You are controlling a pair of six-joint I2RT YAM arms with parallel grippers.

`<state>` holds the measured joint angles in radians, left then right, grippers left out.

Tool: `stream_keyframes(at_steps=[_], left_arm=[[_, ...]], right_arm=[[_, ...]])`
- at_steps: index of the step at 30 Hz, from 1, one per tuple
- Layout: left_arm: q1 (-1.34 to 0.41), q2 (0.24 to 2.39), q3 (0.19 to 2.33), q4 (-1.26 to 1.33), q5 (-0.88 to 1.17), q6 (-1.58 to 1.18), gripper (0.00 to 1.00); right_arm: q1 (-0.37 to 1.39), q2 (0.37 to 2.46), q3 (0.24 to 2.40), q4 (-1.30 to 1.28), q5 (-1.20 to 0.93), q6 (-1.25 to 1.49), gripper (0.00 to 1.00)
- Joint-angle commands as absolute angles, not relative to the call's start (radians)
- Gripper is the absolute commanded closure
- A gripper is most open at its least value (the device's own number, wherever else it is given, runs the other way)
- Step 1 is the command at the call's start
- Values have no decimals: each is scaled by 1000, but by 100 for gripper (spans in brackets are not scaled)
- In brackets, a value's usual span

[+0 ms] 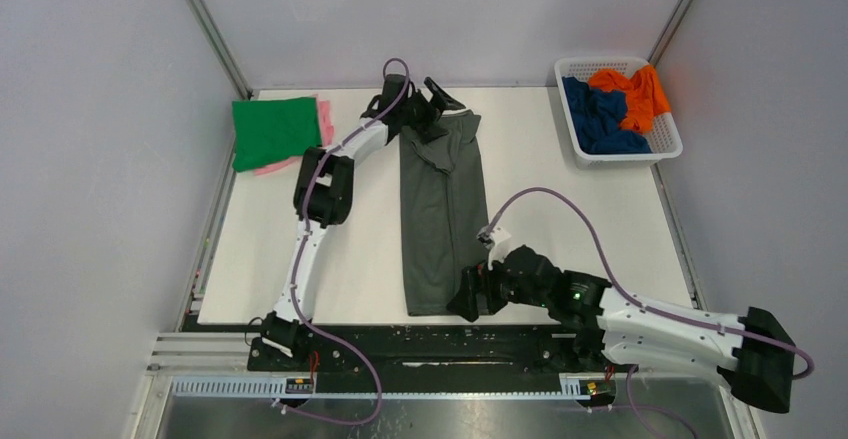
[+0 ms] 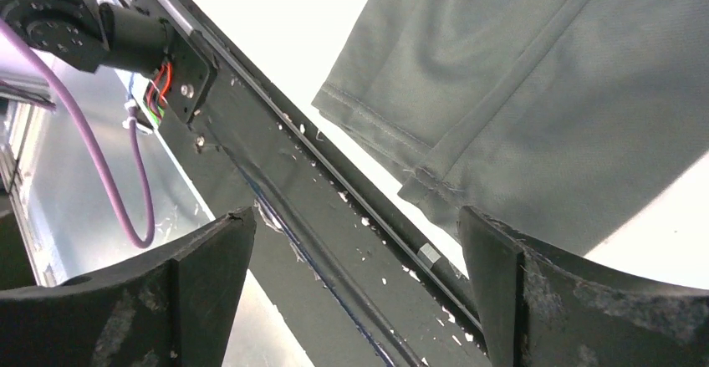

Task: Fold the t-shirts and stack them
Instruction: Rotate the tshirt 90 degrees, then grab the bottom of the folded rectangular tshirt with both arms

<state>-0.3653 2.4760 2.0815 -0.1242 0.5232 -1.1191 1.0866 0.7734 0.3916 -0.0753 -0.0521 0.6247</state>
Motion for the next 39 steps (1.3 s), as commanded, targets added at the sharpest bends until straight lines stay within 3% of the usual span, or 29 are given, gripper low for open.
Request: stream_keyframes(at_steps=[1, 10, 20, 30, 37, 39], left_arm=[[-420, 1985, 1879, -261, 458, -840, 1], [-503, 1342, 1139, -324, 159, -743, 1], [-759, 980, 560, -327, 25, -975, 2], [-996, 1062, 528, -407, -28, -1082, 14], [-1051, 1214, 535, -301, -6, -1086, 29], [-1059, 1261, 548, -281, 38, -1075, 39]], right_arm=[[1092, 667, 378, -151, 42, 676, 1], [1092, 570, 297, -242, 248, 706, 1], [1093, 539, 264, -299, 396, 754, 1], [1092, 683, 246, -221, 273, 797, 10], [1093, 814, 253, -161, 168, 824, 17], [1092, 838, 249, -141, 139, 836, 24]])
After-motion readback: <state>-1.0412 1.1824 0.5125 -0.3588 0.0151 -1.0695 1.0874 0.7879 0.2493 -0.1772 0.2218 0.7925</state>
